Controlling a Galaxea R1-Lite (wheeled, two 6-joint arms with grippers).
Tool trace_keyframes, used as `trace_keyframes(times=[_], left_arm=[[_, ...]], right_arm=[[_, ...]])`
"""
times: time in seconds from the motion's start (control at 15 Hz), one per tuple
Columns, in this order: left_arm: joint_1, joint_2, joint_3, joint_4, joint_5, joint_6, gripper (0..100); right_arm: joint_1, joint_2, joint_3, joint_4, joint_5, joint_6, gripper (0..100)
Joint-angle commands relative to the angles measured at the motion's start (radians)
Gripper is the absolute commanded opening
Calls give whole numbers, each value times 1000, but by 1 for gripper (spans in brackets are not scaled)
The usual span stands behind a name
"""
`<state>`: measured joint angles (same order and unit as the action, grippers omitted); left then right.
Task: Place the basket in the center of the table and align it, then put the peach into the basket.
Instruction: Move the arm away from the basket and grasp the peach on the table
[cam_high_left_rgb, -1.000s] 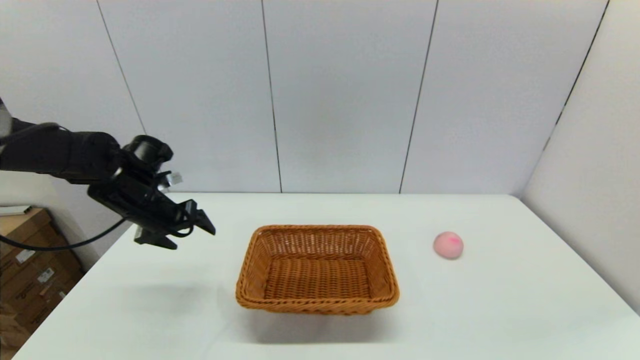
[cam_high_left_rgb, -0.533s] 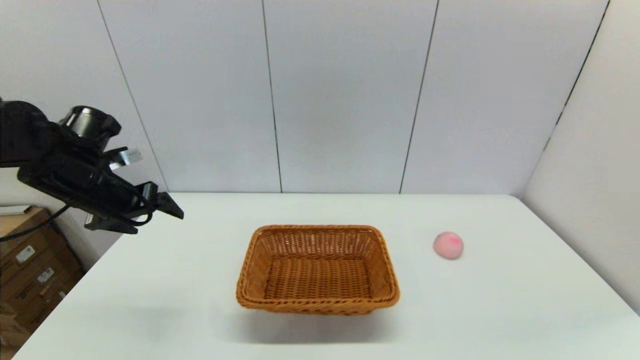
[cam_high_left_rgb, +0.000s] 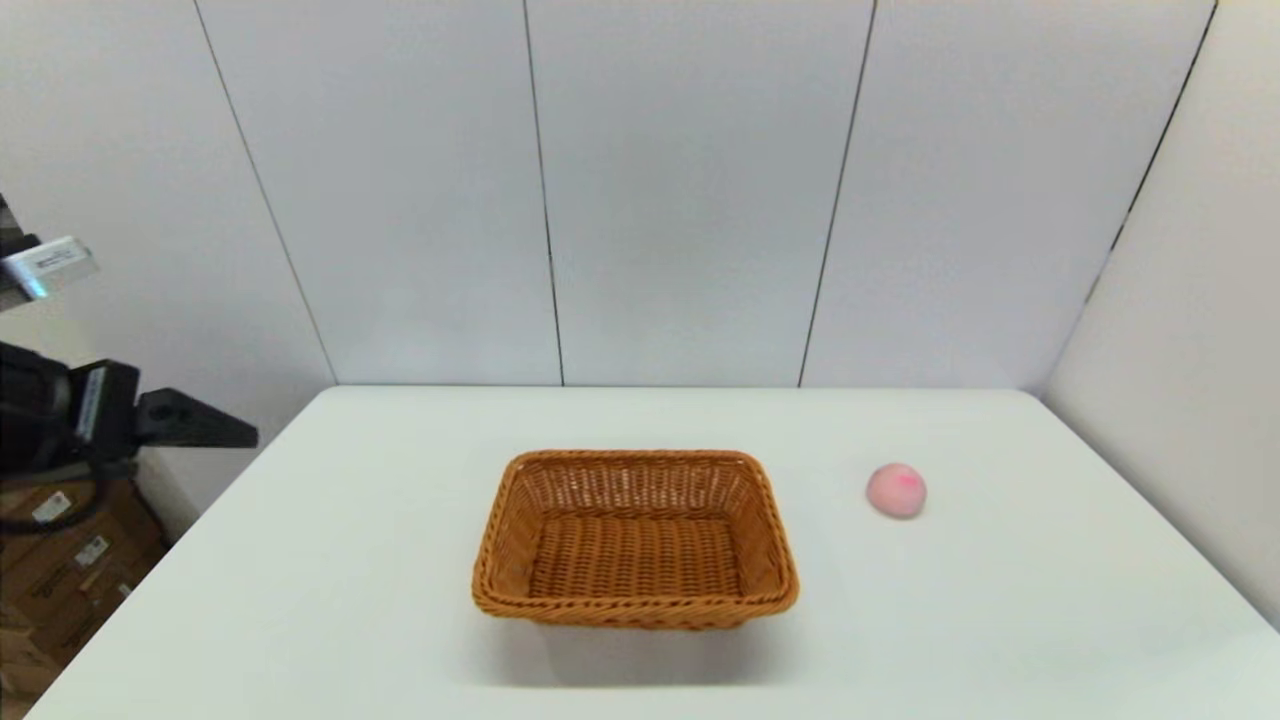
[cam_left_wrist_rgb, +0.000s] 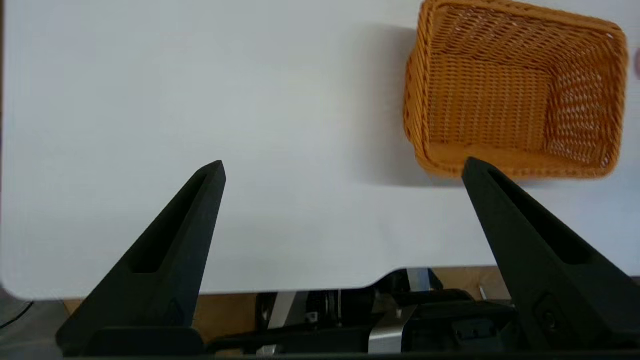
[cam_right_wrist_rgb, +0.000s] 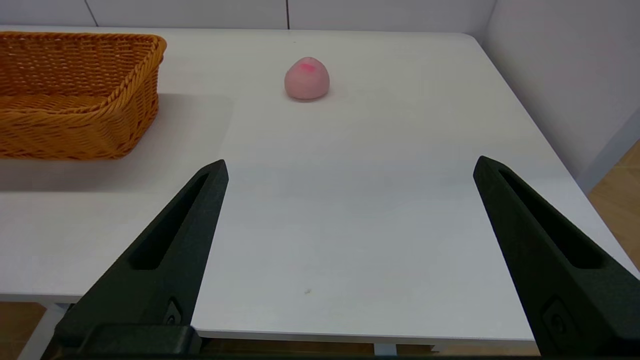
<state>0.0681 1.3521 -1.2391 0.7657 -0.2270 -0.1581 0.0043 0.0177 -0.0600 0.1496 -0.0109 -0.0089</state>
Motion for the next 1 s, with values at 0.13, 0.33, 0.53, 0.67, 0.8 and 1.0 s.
trace_keyframes(times=[0.13,0.33,0.53,0.67,0.8,1.0], left_arm=[[1,-627,359,12,31,31,100],[-1,-855,466,67,32,54,100],[-2,-969,586,69,32,60,100],[-17,-1045,649,63,31,60,100],[-53,-1110,684,58,44,58,100],[-57,-1186,839,-123,140,55,100]], right_arm=[[0,-16,0,1,0,0,100],[0,-16,0,1,0,0,100],[0,-16,0,1,0,0,100],[0,-16,0,1,0,0,100],[0,-18,0,1,0,0,100],[0,-18,0,1,0,0,100]])
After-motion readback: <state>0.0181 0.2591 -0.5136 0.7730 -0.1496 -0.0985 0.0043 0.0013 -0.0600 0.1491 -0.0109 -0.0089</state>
